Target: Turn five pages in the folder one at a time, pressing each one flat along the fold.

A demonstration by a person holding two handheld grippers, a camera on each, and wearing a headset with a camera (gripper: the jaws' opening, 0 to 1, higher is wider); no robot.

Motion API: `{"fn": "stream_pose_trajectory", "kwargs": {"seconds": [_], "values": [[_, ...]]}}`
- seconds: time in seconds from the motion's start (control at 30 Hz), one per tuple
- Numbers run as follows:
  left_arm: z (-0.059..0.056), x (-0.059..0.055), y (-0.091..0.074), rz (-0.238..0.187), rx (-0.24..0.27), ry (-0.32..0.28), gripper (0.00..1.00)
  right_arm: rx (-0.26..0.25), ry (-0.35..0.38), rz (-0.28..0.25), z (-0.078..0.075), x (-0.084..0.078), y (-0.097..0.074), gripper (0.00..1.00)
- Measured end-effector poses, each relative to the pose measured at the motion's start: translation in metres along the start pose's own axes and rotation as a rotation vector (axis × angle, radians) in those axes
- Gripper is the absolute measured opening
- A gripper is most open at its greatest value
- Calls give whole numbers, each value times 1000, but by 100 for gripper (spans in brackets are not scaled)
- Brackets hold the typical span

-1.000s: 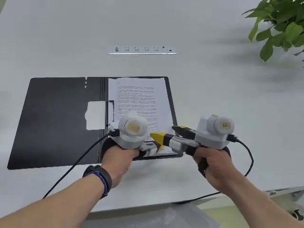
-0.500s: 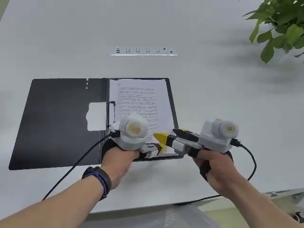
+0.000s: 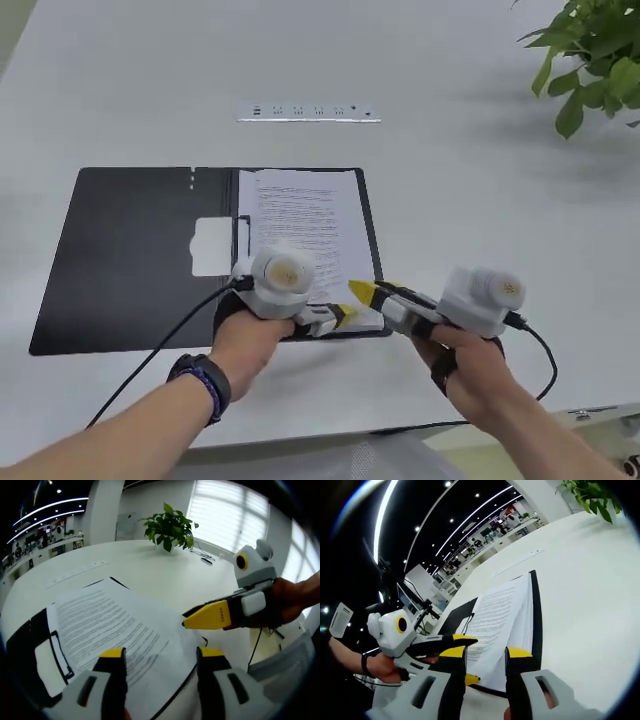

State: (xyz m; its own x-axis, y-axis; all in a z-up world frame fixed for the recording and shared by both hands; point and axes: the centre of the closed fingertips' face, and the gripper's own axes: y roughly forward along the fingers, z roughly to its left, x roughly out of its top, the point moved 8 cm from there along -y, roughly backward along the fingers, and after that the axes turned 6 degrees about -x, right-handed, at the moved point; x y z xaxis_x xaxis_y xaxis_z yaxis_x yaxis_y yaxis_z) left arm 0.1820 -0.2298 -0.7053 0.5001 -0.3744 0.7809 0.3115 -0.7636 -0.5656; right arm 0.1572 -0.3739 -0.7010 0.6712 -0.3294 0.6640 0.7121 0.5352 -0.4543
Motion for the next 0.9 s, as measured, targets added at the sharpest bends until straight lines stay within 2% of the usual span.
{"fn": "stream_pose_trajectory", "kwargs": {"seconds": [0.23, 0.37, 0.43, 0.77, 0.9], "values": [[-2, -2, -13, -2, 0, 22, 58, -3, 25, -5, 2, -2, 2, 14], [1, -2, -22, -19, 21, 21, 59, 16, 62, -22, 5, -2, 5, 0], [1, -1, -28, -31, 27, 15, 60, 26, 87, -31, 7, -1, 6, 0], [6, -1, -62, -69, 68, 39, 61, 92, 121, -71, 27, 6, 19, 0], [12, -1, -76, -79, 91, 47, 62, 125, 112, -71, 39, 7, 27, 0]]}}
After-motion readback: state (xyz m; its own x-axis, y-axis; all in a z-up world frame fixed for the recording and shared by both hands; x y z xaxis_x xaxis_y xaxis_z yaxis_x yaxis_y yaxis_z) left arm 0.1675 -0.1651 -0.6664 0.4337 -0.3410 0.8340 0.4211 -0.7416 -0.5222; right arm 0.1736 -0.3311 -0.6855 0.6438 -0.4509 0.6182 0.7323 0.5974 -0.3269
